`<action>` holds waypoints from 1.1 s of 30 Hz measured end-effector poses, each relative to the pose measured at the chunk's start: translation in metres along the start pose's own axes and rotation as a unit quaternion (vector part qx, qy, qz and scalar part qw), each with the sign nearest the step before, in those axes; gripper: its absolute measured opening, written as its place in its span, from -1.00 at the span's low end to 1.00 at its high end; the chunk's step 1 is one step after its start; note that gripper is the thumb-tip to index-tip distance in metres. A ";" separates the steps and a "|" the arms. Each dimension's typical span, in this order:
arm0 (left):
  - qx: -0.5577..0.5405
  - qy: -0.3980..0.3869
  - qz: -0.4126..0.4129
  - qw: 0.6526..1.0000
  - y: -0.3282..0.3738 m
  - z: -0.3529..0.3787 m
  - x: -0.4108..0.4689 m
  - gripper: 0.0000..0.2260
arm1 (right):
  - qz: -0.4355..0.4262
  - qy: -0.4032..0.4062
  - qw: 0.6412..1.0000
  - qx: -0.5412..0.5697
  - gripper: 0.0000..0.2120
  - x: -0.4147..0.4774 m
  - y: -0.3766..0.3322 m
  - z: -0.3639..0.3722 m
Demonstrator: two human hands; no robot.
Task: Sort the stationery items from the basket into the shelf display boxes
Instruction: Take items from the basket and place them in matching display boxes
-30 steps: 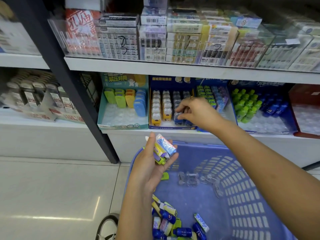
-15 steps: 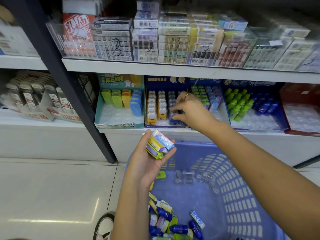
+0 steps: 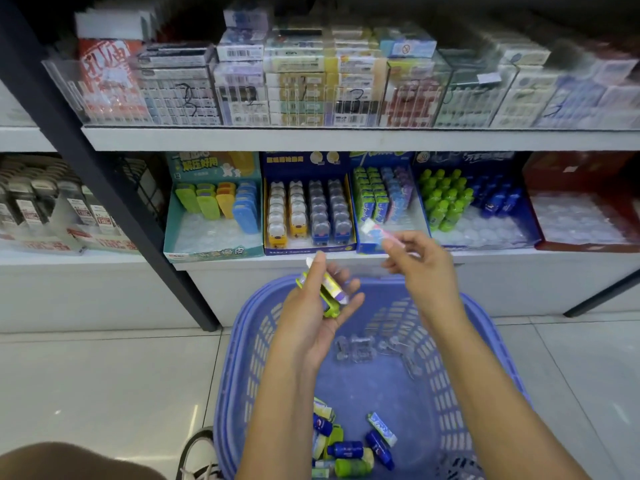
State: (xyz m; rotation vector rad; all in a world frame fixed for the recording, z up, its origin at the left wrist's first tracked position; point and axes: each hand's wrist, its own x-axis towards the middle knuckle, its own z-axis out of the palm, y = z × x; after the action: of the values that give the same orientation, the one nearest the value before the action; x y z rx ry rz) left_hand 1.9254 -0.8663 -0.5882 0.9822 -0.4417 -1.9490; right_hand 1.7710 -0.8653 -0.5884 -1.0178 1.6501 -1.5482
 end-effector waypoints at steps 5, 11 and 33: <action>0.001 0.020 -0.038 0.999 -0.007 0.004 0.005 -0.63 | -0.115 0.075 0.977 -0.163 -0.86 0.054 -0.015 -0.044; -0.006 0.013 -0.052 0.999 -0.015 0.005 0.015 -0.76 | -0.200 -0.052 0.906 -0.369 -0.85 0.104 -0.020 -0.043; 0.080 0.041 0.080 0.993 -0.020 0.013 0.015 -0.81 | 0.026 -0.286 0.951 -0.112 -0.67 0.000 -0.032 -0.025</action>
State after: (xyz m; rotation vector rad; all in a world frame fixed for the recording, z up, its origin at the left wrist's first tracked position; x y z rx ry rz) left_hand 1.8999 -0.8692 -0.5997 1.0901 -0.6169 -1.7441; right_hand 1.7529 -0.8527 -0.5544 -1.3733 1.4331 -0.9145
